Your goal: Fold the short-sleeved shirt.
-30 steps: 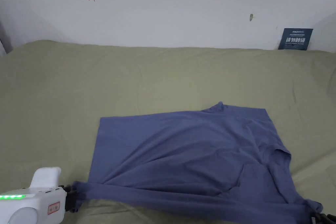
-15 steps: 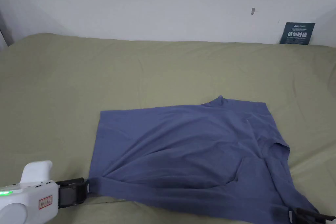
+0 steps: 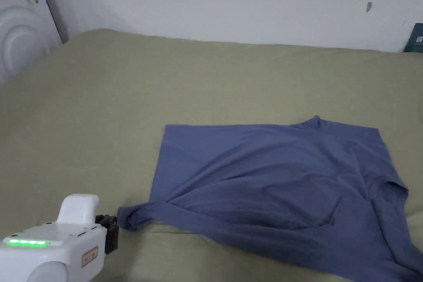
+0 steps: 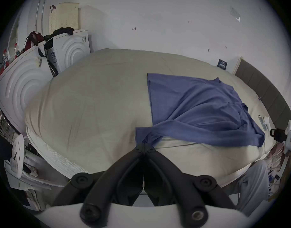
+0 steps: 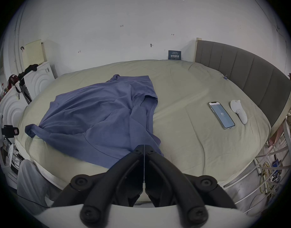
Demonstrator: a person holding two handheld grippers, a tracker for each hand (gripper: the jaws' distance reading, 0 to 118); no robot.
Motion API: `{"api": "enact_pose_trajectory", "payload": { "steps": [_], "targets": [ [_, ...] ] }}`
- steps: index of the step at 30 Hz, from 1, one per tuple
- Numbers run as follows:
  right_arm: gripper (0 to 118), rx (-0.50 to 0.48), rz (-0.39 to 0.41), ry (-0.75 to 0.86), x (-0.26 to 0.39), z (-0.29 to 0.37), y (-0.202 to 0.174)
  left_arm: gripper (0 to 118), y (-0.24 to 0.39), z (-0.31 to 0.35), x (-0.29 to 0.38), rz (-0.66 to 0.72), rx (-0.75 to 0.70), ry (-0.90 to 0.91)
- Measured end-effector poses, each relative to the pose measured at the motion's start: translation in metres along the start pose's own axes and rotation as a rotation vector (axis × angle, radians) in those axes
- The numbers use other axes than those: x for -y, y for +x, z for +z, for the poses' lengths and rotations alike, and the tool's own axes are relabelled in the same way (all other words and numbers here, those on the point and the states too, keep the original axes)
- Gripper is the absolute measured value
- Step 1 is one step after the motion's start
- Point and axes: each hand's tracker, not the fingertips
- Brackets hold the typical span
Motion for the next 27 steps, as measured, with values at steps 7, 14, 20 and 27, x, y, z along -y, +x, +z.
{"api": "enact_pose_trajectory", "payload": {
  "steps": [7,14,20,27],
  "targets": [
    [4,-0.005,0.024,-0.032,0.0,-0.005,0.0,117,-0.019,-0.051,-0.022,0.05,-0.026,-0.039],
    [4,-0.004,0.038,-0.074,0.002,-0.023,0.004,102,-0.011,-0.091,-0.029,0.0,-0.033,-0.158],
    [4,-0.009,0.047,-0.111,0.006,-0.032,0.008,6,0.012,-0.073,-0.03,-0.03,0.02,-0.13],
    [4,-0.025,0.049,-0.128,0.008,-0.037,0.01,6,0.019,-0.062,-0.029,-0.059,0.004,-0.108]
  ]
}}
